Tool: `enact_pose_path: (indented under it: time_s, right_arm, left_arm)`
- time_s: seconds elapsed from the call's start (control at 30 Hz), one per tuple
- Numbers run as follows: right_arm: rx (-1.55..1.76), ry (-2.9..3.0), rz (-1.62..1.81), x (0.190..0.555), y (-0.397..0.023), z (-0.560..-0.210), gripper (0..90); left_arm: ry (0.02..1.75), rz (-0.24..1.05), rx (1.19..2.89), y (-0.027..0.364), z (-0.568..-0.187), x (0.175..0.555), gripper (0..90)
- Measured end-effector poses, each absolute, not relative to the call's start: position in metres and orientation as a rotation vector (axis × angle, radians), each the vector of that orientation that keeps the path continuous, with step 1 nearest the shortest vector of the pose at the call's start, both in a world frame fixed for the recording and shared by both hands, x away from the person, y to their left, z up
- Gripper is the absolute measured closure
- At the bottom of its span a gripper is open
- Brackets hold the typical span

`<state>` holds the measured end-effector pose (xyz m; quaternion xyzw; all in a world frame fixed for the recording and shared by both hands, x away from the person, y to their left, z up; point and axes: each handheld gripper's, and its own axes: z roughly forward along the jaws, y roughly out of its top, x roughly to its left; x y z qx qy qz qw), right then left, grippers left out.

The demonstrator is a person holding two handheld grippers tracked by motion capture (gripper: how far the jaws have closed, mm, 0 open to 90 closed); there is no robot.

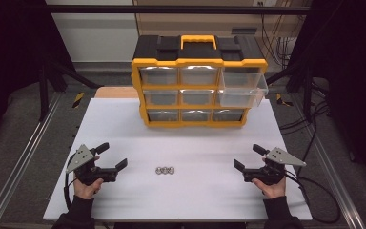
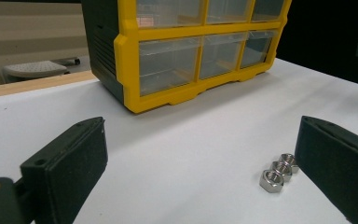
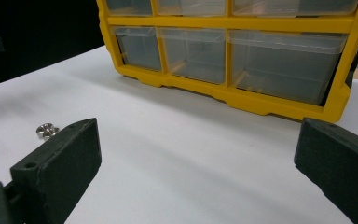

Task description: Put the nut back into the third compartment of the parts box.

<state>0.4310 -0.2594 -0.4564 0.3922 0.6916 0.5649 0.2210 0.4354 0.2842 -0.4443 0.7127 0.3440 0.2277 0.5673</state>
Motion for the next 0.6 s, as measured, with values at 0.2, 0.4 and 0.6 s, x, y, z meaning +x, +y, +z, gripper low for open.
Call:
enact_pose_path:
  time_s: [0.2,0.4,0.6]
  right_arm:
    - [1.091,1.906,1.571,0.431,-0.259,-0.455,1.0]
    - [1.100,1.908,1.563,0.433,-0.258,-0.453,0.9]
    - [1.097,1.910,1.561,0.436,-0.251,-0.445,1.4]
  left_arm:
    - [0.807,0.537,1.671,0.285,-0.444,0.435,2.5]
    - [0.807,0.537,1.677,0.284,-0.445,0.435,2.6]
    - [0.809,0.539,1.683,0.284,-0.445,0.435,2.6]
